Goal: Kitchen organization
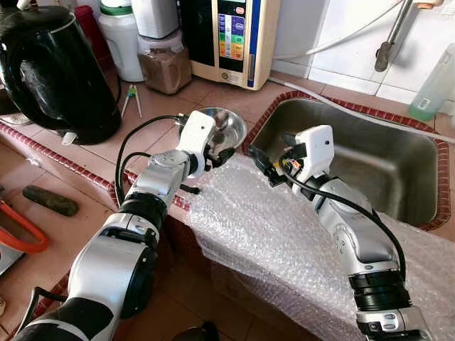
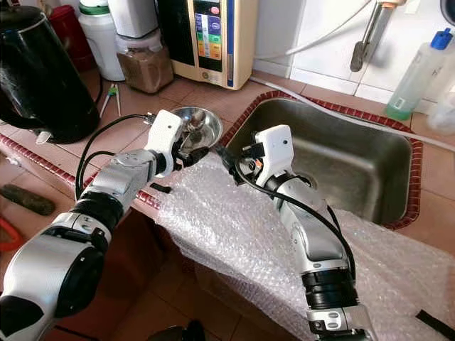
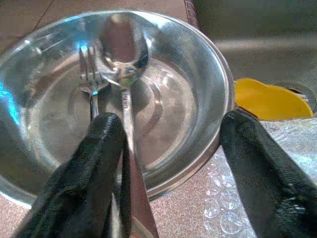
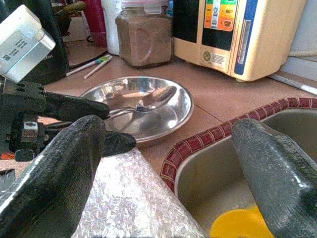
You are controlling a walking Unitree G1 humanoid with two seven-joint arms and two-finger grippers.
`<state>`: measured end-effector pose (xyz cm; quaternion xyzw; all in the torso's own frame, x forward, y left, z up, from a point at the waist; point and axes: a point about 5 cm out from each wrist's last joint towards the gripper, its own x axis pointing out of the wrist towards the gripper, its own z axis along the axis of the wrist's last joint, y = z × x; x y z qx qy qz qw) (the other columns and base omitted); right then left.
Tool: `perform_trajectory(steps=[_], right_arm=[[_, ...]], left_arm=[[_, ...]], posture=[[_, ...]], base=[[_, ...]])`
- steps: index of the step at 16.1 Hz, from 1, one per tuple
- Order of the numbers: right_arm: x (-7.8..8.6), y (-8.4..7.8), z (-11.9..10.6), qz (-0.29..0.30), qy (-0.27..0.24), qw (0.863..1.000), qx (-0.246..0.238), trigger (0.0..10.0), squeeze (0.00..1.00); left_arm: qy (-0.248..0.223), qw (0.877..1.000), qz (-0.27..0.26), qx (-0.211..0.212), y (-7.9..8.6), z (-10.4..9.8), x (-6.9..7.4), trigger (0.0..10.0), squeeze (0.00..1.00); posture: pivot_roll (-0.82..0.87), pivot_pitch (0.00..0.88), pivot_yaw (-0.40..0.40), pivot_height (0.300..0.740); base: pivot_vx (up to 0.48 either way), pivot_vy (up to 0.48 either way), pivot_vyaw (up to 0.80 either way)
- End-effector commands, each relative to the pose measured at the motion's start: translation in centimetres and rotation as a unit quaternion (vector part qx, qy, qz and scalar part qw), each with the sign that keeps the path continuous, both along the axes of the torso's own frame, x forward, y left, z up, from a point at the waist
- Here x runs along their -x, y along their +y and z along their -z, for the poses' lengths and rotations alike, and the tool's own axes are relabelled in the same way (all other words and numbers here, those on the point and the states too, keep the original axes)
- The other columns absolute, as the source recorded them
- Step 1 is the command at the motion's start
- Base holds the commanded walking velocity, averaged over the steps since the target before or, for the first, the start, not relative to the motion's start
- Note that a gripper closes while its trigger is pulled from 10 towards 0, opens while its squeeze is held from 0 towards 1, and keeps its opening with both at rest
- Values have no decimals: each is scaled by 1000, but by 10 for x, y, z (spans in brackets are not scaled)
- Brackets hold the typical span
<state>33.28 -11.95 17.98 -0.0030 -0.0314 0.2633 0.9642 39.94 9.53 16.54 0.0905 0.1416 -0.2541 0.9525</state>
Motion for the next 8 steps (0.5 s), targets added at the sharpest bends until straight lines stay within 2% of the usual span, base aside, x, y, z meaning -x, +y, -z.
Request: perform_trajectory(steps=[1,5,8], right_arm=[[2,3,-6,-9,-11,1000,1,10000,0],[4,4,-6,-38,-3,999,1,10000,0],[5,4,-4,-49,2,999,9,10000,0]], left_arm=[[13,1000,-8,-17,7,3,-1,0,0],[18,999,-17,-22,13,4,-1,0,0],[18,999,-26,-10,15,0,-3,0,0]], posture=[[-115,65,56,740],[-115,66,53,740],[-115,66,49,740]], base=[[0,0,0],[0,0,0],[0,0,0]])
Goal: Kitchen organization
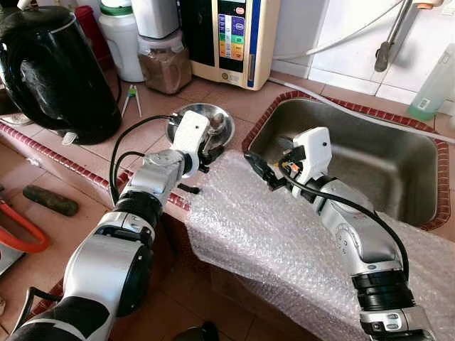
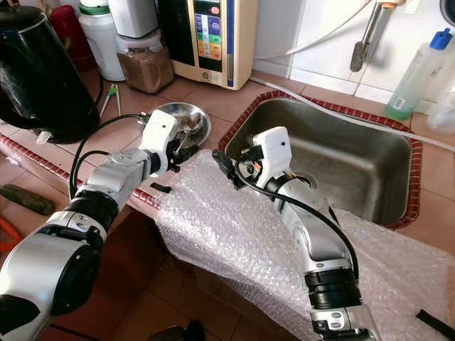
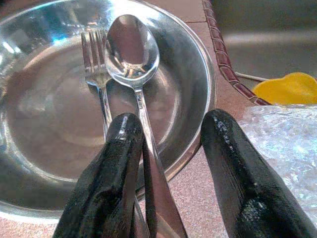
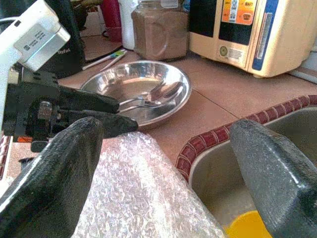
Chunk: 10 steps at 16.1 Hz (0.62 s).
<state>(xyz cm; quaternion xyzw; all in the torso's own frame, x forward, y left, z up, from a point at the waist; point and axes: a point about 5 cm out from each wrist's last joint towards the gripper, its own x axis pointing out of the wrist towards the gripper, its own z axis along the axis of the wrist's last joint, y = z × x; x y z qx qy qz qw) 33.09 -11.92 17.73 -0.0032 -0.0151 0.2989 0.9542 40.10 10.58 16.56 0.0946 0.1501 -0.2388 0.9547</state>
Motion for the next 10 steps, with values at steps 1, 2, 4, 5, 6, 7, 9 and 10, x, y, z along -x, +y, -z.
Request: perform_trajectory(steps=[1,2,4,5,6,7,9,10], right_arm=[[3,4,-6,-14,-13,1000,4,10000,0],[3,4,-6,-15,-12,1000,4,10000,0],[5,7,-4,-25,-9,999,17,10000,0],[4,7,-4,-26,-9,999,18,10000,0],[4,7,-4,-26,-9,999,19,10000,0],[4,7,-4,-26,-9,999,20,10000,0],[3,8,-3,-26,-9,999,23,10000,0],[3,8,-3,-27,-8,999,23,10000,0]], left_arm=[[11,1000,-13,-1,6,-1,-1,0,0],[10,1000,-14,0,6,-1,-2,0,0],[11,999,-21,24,9,-6,-3,0,0],[11,999,-21,25,9,-6,-3,0,0],[10,999,-21,26,10,-6,-3,0,0],[10,999,-21,27,10,-7,-3,0,0],[-13,999,-27,43,11,-12,-4,0,0],[-17,999,-26,45,11,-13,-5,0,0]], posture=[[-114,65,48,740],[-115,65,47,740],[-114,63,42,740],[-114,62,41,740],[-114,61,41,740],[-113,60,40,740],[-114,56,38,740],[-114,56,38,740]], base=[[0,0,0],[0,0,0],[0,0,0],[0,0,0],[0,0,0],[0,0,0],[0,0,0],[0,0,0]])
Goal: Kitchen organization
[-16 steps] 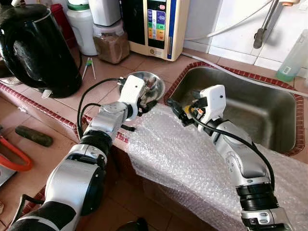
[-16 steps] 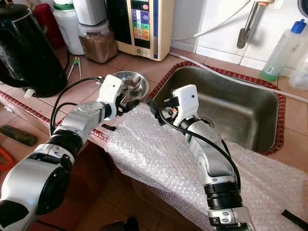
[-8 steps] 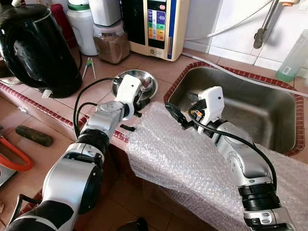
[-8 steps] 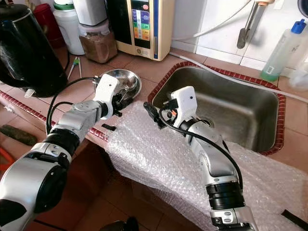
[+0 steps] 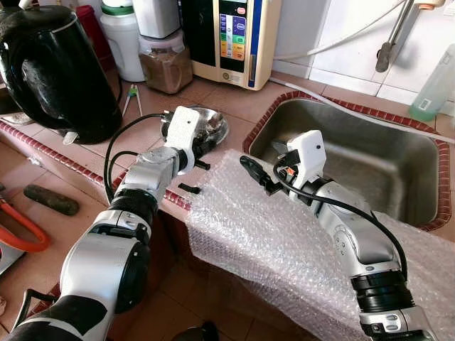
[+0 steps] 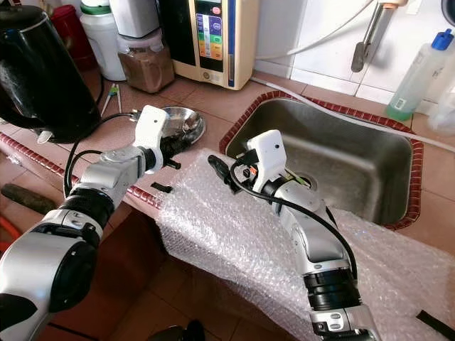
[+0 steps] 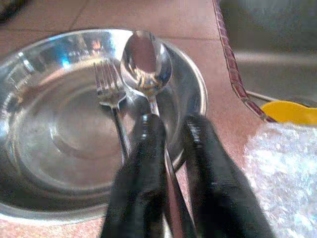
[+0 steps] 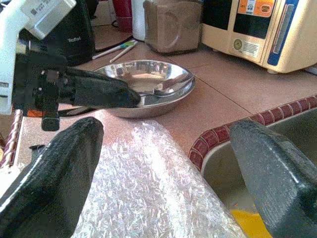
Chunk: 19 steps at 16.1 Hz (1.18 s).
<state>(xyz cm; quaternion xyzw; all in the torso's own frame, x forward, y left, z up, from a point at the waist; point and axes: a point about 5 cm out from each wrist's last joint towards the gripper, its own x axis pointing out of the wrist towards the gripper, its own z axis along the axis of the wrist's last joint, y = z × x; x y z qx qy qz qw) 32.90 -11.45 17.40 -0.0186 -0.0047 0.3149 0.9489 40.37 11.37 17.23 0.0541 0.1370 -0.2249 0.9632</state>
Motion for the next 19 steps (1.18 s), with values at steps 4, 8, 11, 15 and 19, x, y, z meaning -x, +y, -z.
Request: perform_trajectory(steps=[4,8,11,15,19], right_arm=[[2,4,-6,-13,-13,1000,6,10000,0],[1,4,-5,-9,-11,1000,5,10000,0],[1,3,-4,-7,-10,1000,5,10000,0],[-1,2,-4,-1,-11,1000,5,10000,0],[-3,1,-4,5,-11,1000,7,10000,0]], left_arm=[[-30,999,-10,15,3,-11,-3,0,0],[-69,996,-37,48,6,-24,-6,0,0],[-89,993,-53,58,9,-32,-8,0,0],[-117,988,-78,70,17,-42,-10,0,0],[-168,978,-88,91,17,-55,-10,0,0]], posture=[[-110,53,33,740],[-108,57,31,740],[-107,58,29,740],[-107,57,24,740],[-105,57,22,740]], base=[[0,0,0],[0,0,0],[0,0,0],[0,0,0],[0,0,0]])
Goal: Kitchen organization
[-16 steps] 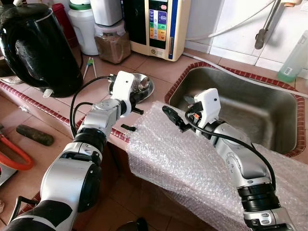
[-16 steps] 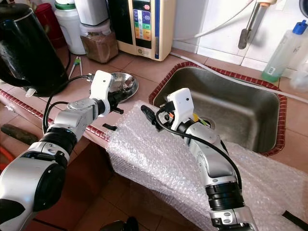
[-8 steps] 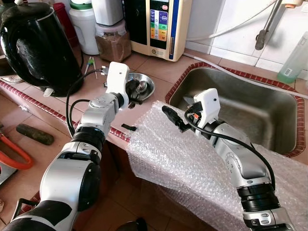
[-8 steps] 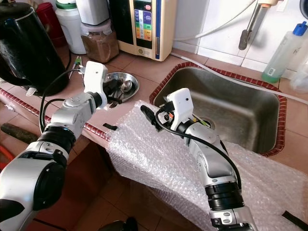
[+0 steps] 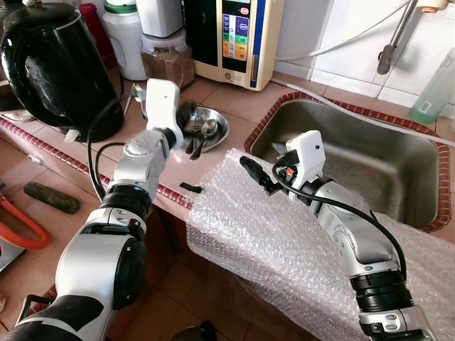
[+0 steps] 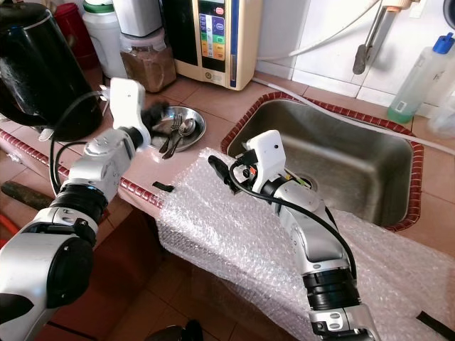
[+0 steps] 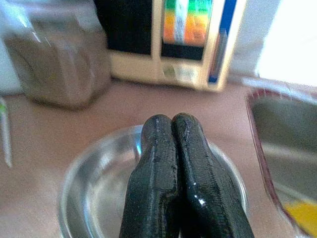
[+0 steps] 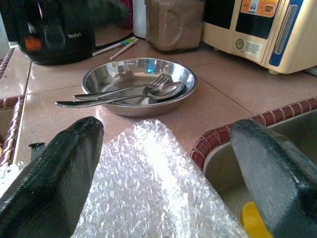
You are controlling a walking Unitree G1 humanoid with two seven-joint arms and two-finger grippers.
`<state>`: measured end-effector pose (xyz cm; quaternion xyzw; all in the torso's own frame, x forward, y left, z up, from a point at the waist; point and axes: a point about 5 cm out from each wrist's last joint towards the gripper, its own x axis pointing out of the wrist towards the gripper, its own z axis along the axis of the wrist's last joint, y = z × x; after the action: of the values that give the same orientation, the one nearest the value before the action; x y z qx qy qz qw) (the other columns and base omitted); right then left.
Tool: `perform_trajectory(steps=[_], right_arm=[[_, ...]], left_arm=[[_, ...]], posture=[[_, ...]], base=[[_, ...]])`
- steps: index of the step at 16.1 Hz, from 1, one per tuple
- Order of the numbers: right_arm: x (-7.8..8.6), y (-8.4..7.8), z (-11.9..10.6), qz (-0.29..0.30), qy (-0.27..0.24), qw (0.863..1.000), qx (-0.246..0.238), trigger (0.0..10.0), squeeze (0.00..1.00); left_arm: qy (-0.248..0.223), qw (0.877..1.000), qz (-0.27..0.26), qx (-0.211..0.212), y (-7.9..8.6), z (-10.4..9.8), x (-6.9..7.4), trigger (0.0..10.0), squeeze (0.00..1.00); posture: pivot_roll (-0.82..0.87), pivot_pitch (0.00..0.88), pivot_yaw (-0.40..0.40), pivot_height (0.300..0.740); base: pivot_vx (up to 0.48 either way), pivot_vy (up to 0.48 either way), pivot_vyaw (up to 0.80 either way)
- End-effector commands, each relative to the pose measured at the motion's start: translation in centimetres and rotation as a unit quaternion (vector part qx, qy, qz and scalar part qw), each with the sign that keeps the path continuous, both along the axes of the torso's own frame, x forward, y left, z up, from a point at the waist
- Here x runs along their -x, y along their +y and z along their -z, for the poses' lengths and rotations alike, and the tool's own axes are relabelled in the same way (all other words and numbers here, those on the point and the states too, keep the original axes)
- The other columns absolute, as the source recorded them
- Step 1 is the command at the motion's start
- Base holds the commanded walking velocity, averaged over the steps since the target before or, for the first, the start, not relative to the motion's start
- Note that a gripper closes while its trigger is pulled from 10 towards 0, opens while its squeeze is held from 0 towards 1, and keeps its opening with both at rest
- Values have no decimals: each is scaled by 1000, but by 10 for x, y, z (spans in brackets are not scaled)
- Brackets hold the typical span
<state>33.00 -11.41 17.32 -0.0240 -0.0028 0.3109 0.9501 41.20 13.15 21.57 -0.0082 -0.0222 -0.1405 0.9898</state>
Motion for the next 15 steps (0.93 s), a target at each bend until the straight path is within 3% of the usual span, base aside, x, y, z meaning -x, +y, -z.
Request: perform_trajectory(steps=[1,4,5,6,7,9,10,12,13,14,15], right_arm=[[-2,0,-5,3,-11,1000,2,10000,0],[-3,-1,-4,7,-11,1000,2,10000,0],[-3,-1,-4,8,-10,1000,3,10000,0],[-4,-1,-3,9,-10,1000,3,10000,0],[-4,-1,-4,10,-10,1000,3,10000,0],[-4,0,-3,11,-11,1000,3,10000,0],[-4,0,-3,14,-11,1000,0,10000,0],[-3,-1,-4,20,-15,1000,-3,10000,0],[-4,-2,-7,26,-25,999,-9,10000,0],[-4,-4,-15,39,-46,998,-25,10000,0],[-6,-8,-25,57,-71,995,-42,10000,0]], left_arm=[[-31,999,-11,5,0,-12,-1,0,0],[-79,996,-30,15,2,-20,2,0,0],[-84,996,-37,-2,3,-20,2,0,0],[-71,996,-47,6,5,-16,1,0,0],[-71,996,-49,4,5,-16,1,1490,0],[-74,996,-55,8,4,-16,2,8078,0],[-95,993,-71,18,2,-17,4,10000,0],[-137,986,-88,16,2,-20,10,10000,0],[-154,984,-94,17,2,-20,13,10000,580],[-175,980,-97,9,2,-20,17,10000,565],[-186,978,-97,5,2,-17,22,10000,439]], posture=[[-105,57,21,740],[-104,57,19,740],[-103,56,19,740],[-103,56,19,740],[-103,57,20,740],[-102,57,22,740],[-104,58,24,740],[-104,59,25,740],[-104,59,24,740],[-104,59,24,740],[-102,59,23,740]], base=[[0,0,0],[0,0,0],[0,0,0],[0,0,0],[0,0,0],[0,0,0],[0,0,0],[0,0,0],[0,0,0],[0,0,0],[0,0,0]])
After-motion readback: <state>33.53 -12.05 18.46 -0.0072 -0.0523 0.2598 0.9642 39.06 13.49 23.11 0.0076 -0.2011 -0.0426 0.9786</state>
